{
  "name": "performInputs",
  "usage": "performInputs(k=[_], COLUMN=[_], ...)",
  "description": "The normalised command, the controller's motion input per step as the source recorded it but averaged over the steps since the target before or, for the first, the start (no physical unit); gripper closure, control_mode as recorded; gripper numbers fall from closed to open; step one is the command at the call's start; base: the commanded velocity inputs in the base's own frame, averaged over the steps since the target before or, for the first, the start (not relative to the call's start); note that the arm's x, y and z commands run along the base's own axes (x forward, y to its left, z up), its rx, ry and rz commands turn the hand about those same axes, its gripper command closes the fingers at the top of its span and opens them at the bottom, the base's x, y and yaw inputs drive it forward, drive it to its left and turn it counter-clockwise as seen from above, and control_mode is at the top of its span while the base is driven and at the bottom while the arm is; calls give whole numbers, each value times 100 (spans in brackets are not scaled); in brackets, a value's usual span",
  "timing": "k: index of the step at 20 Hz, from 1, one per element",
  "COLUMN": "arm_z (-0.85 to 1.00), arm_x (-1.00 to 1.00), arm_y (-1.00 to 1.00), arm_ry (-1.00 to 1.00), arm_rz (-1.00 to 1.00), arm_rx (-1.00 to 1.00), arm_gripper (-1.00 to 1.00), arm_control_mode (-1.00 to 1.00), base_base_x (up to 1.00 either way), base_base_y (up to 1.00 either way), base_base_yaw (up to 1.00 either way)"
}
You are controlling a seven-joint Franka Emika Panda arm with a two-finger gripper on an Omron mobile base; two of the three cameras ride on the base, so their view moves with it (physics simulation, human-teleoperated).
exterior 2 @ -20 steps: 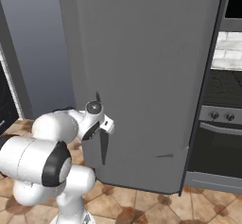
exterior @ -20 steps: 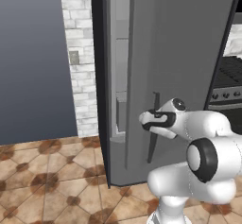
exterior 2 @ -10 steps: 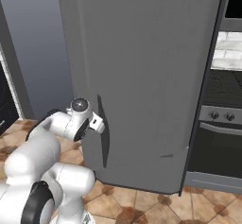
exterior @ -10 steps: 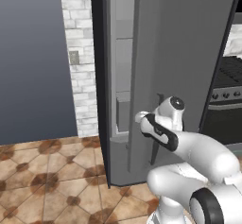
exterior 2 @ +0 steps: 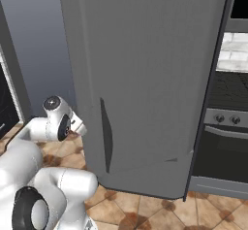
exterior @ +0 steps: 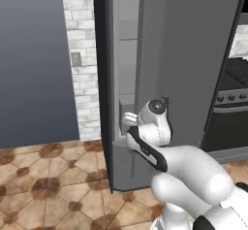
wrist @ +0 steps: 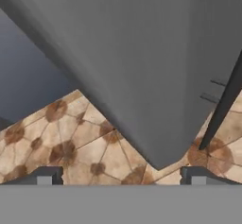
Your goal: Retrieve the sausage and cheese from the fridge and place them on the cutting board on the counter.
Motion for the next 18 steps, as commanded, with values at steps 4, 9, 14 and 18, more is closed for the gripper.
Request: performInputs(k=[4,9,14,18], arm_z=[18,7,2,9], arm_x=[25,42,44,50], arm_y=[50,43,39,23], arm_ry=[8,0,0,0], arm_rz=[-36,-41,-42,-38], arm_rx=[0,0,1,3], arm_gripper=[-100,-100,-100,-100], arm_control_mode=[-100,-100,-100,-100], base_base_x=[0,0,0,0], base_base_y=[0,0,0,0], base_base_yaw=[0,0,0,0])
